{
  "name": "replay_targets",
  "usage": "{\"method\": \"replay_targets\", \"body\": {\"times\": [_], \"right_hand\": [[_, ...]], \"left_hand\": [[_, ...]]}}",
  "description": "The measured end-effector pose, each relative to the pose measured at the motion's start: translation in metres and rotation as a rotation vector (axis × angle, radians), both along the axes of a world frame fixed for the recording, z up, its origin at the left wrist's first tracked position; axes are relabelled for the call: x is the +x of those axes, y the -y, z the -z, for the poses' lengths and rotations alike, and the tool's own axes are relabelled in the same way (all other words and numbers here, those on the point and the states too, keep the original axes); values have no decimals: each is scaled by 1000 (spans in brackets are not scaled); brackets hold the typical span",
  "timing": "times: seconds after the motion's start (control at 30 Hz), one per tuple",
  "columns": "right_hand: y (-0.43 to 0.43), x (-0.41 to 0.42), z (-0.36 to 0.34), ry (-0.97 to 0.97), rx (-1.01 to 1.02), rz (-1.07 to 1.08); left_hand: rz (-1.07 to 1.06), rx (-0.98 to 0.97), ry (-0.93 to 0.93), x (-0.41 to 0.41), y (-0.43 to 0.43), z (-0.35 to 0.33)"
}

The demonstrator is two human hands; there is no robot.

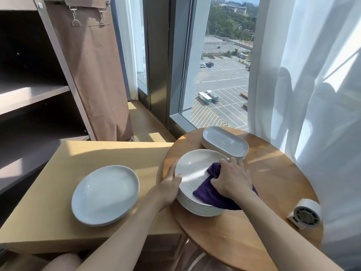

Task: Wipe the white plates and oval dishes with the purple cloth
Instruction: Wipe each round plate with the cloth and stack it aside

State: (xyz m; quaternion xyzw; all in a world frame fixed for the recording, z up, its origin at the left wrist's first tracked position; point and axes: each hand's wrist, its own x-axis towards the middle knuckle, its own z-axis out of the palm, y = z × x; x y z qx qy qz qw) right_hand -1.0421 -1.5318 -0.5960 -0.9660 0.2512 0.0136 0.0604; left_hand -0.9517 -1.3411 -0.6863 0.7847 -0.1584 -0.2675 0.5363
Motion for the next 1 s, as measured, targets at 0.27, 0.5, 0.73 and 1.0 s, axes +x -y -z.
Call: {"method": "replay_targets", "body": {"times": [0.27, 0.5, 0.73, 1.0], "right_hand": [[-3, 28, 15, 144, -139, -55], [-16, 50, 25, 214, -91, -72], [-46, 56, 26, 251, 11, -149], [-63, 35, 15, 135, 230, -278]], "left_hand": [[-23, 69, 58, -3, -3, -3], [-36, 63, 82, -4, -6, -1], [-91, -51, -87, 0, 1, 9], [-72, -273, -320, -10, 6, -16]]}}
